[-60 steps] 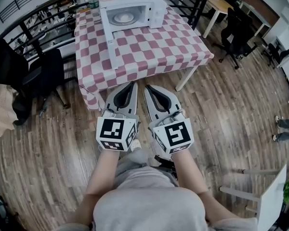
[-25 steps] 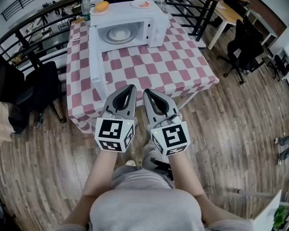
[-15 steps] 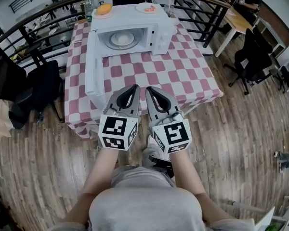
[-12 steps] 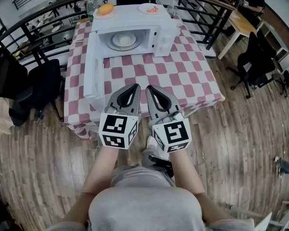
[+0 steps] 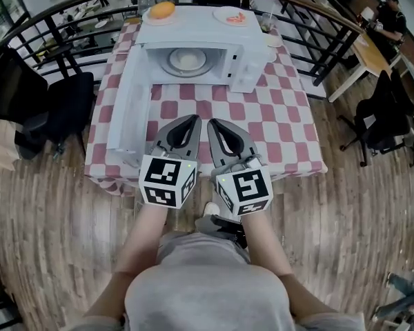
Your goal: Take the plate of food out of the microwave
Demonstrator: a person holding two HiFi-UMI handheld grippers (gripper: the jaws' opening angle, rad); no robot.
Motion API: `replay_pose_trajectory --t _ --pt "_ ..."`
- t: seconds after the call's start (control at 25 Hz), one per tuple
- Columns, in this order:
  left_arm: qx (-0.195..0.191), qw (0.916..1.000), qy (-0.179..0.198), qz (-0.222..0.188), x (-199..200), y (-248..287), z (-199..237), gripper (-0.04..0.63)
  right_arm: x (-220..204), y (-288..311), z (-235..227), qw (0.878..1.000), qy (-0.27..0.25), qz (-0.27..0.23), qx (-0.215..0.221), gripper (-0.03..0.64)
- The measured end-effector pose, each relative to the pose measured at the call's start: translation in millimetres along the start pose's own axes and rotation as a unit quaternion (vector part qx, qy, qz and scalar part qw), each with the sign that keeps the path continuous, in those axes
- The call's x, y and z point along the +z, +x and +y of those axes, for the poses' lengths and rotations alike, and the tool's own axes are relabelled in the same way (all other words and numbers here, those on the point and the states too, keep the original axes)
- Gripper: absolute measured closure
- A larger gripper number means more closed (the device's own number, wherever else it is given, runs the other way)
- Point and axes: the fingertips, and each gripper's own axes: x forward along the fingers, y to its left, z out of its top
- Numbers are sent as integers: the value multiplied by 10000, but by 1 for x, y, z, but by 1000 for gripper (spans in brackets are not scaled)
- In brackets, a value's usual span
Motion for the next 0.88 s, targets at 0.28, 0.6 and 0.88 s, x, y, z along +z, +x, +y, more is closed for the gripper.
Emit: replay_pose_trajectory --t 0.28,0.6,0.88 --pt "393 9990 -200 -94 4 39 5 591 -6 18 -31 9990 -82 31 438 594" --pt "575 9979 -310 -36 -4 68 3 591 -24 29 -62 9975 49 78 706 594" --pt "780 9951 -601 112 -14 86 16 591 -26 41 -73 9962 1 45 866 594"
